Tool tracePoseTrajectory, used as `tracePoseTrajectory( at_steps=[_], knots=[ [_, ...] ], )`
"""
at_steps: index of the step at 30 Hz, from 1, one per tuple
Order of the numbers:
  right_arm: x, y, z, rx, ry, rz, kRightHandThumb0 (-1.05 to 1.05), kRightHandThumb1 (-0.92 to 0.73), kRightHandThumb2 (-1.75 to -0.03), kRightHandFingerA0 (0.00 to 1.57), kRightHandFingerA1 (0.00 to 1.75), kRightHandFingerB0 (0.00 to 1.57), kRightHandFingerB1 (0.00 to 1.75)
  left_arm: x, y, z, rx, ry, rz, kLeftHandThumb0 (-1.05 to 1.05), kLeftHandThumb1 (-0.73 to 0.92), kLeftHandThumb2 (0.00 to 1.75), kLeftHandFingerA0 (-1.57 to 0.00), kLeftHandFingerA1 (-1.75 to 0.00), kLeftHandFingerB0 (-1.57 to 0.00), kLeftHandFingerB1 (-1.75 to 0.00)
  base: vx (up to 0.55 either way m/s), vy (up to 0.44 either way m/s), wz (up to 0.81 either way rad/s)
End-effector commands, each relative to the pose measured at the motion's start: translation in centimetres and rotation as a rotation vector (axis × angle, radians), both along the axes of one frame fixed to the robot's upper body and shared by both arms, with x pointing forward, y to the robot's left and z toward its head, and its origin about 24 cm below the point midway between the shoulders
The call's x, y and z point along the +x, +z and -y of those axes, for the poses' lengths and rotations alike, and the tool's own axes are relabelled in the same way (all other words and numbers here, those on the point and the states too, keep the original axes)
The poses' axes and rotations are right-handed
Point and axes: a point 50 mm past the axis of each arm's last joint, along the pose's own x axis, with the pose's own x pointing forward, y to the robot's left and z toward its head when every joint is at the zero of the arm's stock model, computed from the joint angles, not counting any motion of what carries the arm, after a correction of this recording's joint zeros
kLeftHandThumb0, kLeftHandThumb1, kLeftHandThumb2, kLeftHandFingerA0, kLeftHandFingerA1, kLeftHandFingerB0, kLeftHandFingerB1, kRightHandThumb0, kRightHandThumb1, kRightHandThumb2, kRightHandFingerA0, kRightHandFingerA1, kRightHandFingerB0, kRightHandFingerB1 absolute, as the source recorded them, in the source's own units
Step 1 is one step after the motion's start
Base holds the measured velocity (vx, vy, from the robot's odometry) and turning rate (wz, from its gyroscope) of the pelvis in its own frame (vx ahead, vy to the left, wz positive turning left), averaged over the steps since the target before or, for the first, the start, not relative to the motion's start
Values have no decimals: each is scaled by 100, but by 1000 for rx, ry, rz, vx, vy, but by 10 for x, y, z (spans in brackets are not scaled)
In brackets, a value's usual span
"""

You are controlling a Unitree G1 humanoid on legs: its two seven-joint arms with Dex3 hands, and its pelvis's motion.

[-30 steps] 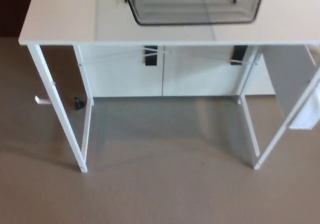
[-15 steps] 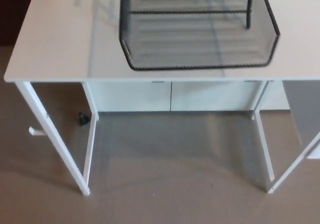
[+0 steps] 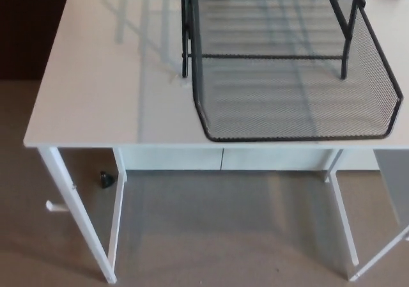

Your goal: The robot walk towards a table in front and then pushes a layer of a file tray back to its original position using its right hand

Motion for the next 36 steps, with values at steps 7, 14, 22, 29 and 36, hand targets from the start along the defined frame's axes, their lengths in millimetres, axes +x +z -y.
tracePoseTrajectory(
  at_steps=[7,14,22,29,36],
  knots=[
    [1,1,4,0,-11,4,-61,-53,-88,53,60,40,50,-1,0,-1,8,-14,-8,-26,61,56,-36,-39,-37,-35,168,-149,7],
    [2,3,3,-7,4,9,-59,-51,-88,55,63,36,50,-1,0,-1,-1,-13,-9,-24,62,56,-38,-40,-37,-35,114,78,-13],
    [1,4,1,-1,10,11,-57,-52,-88,55,64,36,50,-1,0,-1,1,-15,-14,-25,62,56,-40,-41,-37,-35,182,184,-3],
    [3,2,2,-2,13,4,-60,-53,-88,59,66,36,50,2,0,-1,8,-20,-9,-23,62,57,-44,-43,-38,-36,67,29,5],
    [0,-1,3,18,-1,-6,-61,-52,-87,62,69,37,50,-2,-1,1,-4,-83,-61,-25,62,58,-46,-42,-37,-36,41,-37,3]
  ],
)
